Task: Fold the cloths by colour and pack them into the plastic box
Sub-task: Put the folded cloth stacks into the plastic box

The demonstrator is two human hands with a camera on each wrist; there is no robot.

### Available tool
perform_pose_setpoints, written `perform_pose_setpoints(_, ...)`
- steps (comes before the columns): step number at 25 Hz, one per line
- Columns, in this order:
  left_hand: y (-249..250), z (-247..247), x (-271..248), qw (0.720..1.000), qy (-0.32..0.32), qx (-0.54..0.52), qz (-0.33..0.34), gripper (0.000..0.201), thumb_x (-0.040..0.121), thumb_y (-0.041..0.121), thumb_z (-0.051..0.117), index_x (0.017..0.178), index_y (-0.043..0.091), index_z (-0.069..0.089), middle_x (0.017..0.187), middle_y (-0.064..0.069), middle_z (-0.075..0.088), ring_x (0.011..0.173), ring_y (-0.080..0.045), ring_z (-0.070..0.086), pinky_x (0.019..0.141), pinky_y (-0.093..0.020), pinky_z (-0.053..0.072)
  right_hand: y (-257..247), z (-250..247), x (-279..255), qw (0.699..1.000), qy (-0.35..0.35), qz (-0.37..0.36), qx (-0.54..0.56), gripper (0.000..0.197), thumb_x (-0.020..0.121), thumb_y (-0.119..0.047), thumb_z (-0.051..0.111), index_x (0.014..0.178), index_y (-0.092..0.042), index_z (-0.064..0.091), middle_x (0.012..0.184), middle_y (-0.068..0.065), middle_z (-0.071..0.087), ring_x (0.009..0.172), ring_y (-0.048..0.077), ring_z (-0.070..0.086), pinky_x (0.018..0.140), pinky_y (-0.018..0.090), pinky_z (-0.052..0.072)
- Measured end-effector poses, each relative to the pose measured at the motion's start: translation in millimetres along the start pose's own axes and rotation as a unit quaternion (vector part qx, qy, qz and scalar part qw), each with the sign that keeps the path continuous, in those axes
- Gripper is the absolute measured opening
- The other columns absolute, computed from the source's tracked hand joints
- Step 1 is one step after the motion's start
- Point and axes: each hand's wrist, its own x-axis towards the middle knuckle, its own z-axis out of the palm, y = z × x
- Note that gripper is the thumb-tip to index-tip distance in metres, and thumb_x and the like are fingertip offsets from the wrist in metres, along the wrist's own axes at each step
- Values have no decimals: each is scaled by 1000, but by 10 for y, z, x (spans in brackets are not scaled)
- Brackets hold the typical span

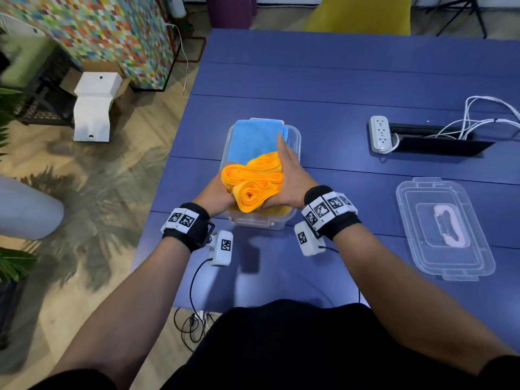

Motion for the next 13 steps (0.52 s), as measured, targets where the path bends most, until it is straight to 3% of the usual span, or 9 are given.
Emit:
perform_pose_setpoints(1,13,-2,17,1000,-1,4,-9,51,69,22,77,111,7,53,107,-7,61,95,-4,60,86,-30,52,-101,-123,-51,998,-16,-31,-48,160,36,-69,84,150,-27,-21,161,0,-8,149,18,-1,120,43,12)
perform_pose_setpoints(3,20,-23,50,1000,-10,9,-11,54,67,27,79,111,6,56,111,-16,62,100,-19,62,91,-48,52,-326,-290,-104,986,-15,-72,-147,161,32,-81,74,151,-24,-18,160,3,-17,148,22,-14,120,48,-3)
perform_pose_setpoints(5,70,-48,30,999,-13,-20,-25,59,64,30,81,114,12,57,118,-16,62,109,-26,62,97,-49,50,-443,-324,-31,973,-60,-74,-213,162,30,-85,71,151,-22,-15,161,6,-10,148,26,-12,119,52,-6)
perform_pose_setpoints(7,145,-57,-11,996,-14,-78,-49,69,57,30,82,119,15,55,122,-14,63,114,-26,60,100,-40,49,-480,-216,-14,957,-123,-52,-257,160,33,-78,77,151,-21,-15,161,7,11,149,27,8,119,53,4)
perform_pose_setpoints(9,165,-73,-19,994,-23,-85,-72,74,55,22,83,123,13,54,119,-9,65,112,-22,62,100,-36,49,-476,-149,-30,953,-125,-37,-273,146,44,-65,83,152,-19,-4,147,7,42,135,28,39,114,50,23)
perform_pose_setpoints(11,217,-129,-48,994,-51,-34,-95,75,57,22,82,125,20,51,116,3,65,107,-10,62,95,-28,49,-495,-194,-8,959,-99,-33,-263,110,56,-56,80,145,-21,26,126,3,58,117,27,54,104,44,36)
perform_pose_setpoints(13,303,-181,-47,984,-88,107,-116,82,53,39,86,126,31,51,116,8,64,109,-10,60,93,-25,47,-503,-267,5,958,-84,-43,-270,67,62,-54,76,118,-26,53,108,-1,62,105,24,58,94,40,40)
